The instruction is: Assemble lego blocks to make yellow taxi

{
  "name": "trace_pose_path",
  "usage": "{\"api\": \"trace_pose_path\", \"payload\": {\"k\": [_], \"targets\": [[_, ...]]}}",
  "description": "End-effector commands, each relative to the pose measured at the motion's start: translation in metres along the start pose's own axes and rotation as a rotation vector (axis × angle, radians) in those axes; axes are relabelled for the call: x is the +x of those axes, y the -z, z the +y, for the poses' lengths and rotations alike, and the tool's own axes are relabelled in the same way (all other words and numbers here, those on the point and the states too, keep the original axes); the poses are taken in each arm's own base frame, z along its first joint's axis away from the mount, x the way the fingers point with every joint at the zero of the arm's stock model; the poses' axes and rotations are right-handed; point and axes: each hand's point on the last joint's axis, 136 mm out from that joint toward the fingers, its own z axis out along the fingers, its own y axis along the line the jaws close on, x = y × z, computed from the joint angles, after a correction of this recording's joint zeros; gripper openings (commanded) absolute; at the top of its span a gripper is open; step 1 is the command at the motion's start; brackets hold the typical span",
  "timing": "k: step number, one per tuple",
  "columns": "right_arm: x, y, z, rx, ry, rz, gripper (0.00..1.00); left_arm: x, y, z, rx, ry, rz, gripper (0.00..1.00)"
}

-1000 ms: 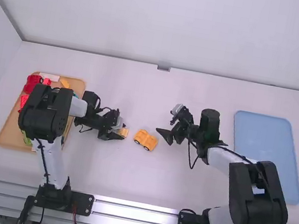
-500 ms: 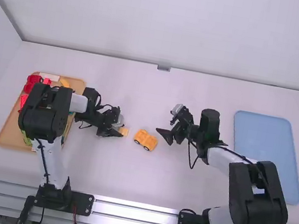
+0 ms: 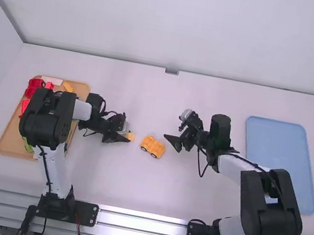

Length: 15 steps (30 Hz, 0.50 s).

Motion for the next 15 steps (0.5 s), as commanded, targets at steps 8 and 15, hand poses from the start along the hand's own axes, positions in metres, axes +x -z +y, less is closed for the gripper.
{"api": "trace_pose_path", "payload": {"k": [8,15], "targets": [[0.004,-0.001,-0.006,0.036,-0.004,0.017,0.99,0.006,0.006,-0.011,0.009,0.060,0.081,0.28],[0.024,-0.007,0.020,-0.049,0.035,0.087,0.99,-0.041,0.033,-0.014,-0.017,-0.023,0.075,0.23]]}}
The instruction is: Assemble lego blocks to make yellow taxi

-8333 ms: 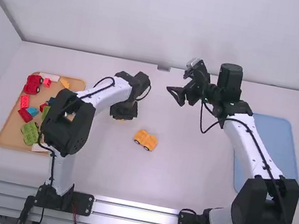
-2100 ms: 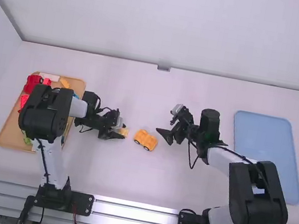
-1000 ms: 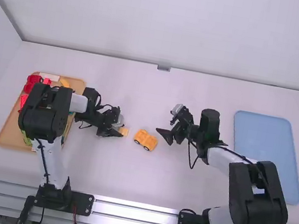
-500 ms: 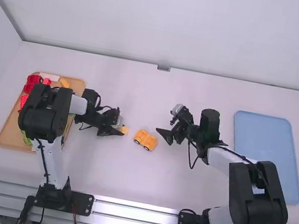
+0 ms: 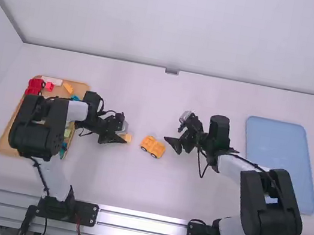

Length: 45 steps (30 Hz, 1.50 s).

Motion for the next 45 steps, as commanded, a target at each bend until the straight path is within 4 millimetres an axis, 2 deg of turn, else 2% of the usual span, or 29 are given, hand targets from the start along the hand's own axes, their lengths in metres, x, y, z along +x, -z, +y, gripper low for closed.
{"api": "trace_pose_path", "payload": {"k": [1,2,7,10,14,19,22,24,27,34,37,40,41,43,45], "targets": [[0.010,-0.006,0.015,-0.045,0.056,0.029,0.98,-0.022,0.012,0.001,-0.030,-0.064,-0.009,0.23],[0.015,-0.007,0.022,-0.058,0.061,0.034,0.99,-0.027,0.014,0.002,-0.038,-0.071,-0.011,0.21],[0.028,-0.008,0.044,-0.055,0.100,-0.005,0.98,-0.041,0.010,-0.001,-0.026,-0.106,-0.038,0.24],[0.037,-0.006,0.046,0.024,0.031,-0.011,0.98,-0.047,0.008,-0.003,-0.017,-0.118,-0.061,0.23],[0.047,-0.016,0.057,-0.001,0.036,-0.005,0.99,-0.052,0.008,-0.001,-0.024,-0.136,-0.083,0.22],[0.066,-0.050,0.051,-0.071,0.012,0.030,0.99,-0.057,0.008,-0.003,-0.016,-0.134,-0.112,0.22],[0.061,-0.059,0.059,-0.155,0.057,-0.029,0.98,-0.056,0.008,-0.003,-0.017,-0.134,-0.110,0.22],[0.063,-0.061,0.053,-0.131,0.056,-0.036,0.99,-0.056,0.008,-0.003,-0.017,-0.134,-0.110,0.21],[0.072,-0.065,0.047,-0.083,0.053,-0.008,0.99,-0.057,0.008,-0.003,-0.017,-0.134,-0.111,0.21],[0.089,-0.083,0.047,-0.069,0.049,0.049,1.00,-0.057,0.008,-0.002,-0.020,-0.139,-0.114,0.21],[0.089,-0.084,0.049,-0.082,0.090,0.045,0.94,-0.057,0.008,-0.004,-0.013,-0.129,-0.113,0.21],[0.088,-0.083,0.046,-0.073,0.120,0.038,0.80,-0.057,0.008,-0.005,-0.009,-0.109,-0.113,0.20],[0.088,-0.082,0.047,-0.077,0.119,0.039,0.67,-0.057,0.008,-0.004,-0.011,-0.089,-0.114,0.20],[0.088,-0.082,0.052,-0.114,0.138,0.030,0.55,-0.059,0.006,-0.005,-0.004,-0.088,-0.114,0.20],[0.087,-0.079,0.055,-0.143,0.165,0.013,0.50,-0.061,0.004,-0.006,0.001,-0.095,-0.115,0.20]]}}
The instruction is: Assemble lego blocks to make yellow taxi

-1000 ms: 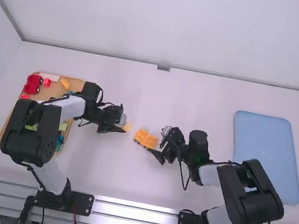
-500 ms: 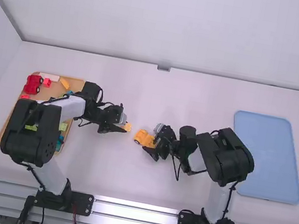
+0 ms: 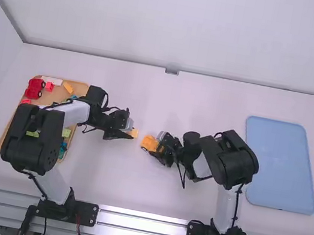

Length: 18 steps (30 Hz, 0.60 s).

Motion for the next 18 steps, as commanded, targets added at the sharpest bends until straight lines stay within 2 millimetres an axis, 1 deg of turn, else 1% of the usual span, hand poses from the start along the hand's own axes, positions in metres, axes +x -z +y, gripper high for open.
{"api": "trace_pose_path", "payload": {"k": [1,2,5,7,10,12,14,18], "targets": [[0.001,0.001,0.006,-0.053,0.041,-0.022,0.47,-0.010,-0.005,-0.006,0.024,0.010,-0.032,0.20],[0.001,0.003,0.004,-0.055,0.036,-0.029,0.45,-0.013,-0.008,-0.008,0.035,0.003,-0.033,0.20],[0.000,0.009,0.005,-0.083,0.082,-0.053,0.44,-0.019,-0.014,-0.013,0.058,-0.017,-0.036,0.19],[0.000,0.012,0.003,-0.111,0.099,-0.070,0.44,-0.023,-0.020,-0.017,0.077,-0.035,-0.040,0.17],[0.001,0.015,-0.004,-0.172,0.131,-0.078,0.42,-0.031,-0.029,-0.022,0.099,-0.063,-0.046,0.15],[0.001,0.014,-0.009,-0.191,0.145,-0.070,0.42,-0.035,-0.032,-0.021,0.097,-0.047,-0.049,0.15],[0.000,0.013,-0.020,-0.239,0.148,-0.044,0.42,-0.042,-0.039,-0.014,0.080,0.009,-0.057,0.15],[-0.003,0.015,-0.020,-0.324,0.134,-0.011,0.44,-0.043,-0.047,-0.011,0.077,0.036,-0.064,0.16]]}}
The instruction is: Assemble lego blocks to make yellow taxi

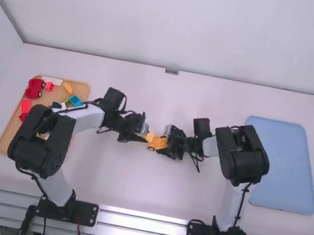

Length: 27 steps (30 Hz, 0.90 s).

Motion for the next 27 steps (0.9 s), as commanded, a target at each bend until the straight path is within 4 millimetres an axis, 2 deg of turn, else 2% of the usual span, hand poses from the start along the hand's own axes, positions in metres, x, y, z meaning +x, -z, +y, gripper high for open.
{"api": "trace_pose_path", "payload": {"k": [1,11,17,23,27], "targets": [[-0.006,0.000,0.001,-0.051,0.123,-0.022,0.45,0.001,-0.008,-0.006,0.033,0.110,-0.021,0.16],[0.002,-0.012,-0.004,-0.009,0.162,0.073,0.47,0.015,-0.025,-0.001,0.035,0.181,-0.027,0.18],[0.004,-0.012,-0.013,0.059,0.136,0.076,0.47,0.019,-0.026,-0.002,0.035,0.188,-0.008,0.18],[0.007,-0.014,-0.005,0.058,0.090,0.062,0.47,0.028,-0.027,-0.002,0.021,0.190,0.048,0.17],[0.009,-0.015,-0.002,0.049,0.062,0.069,0.47,0.027,-0.029,-0.003,0.026,0.186,0.051,0.17]]}}
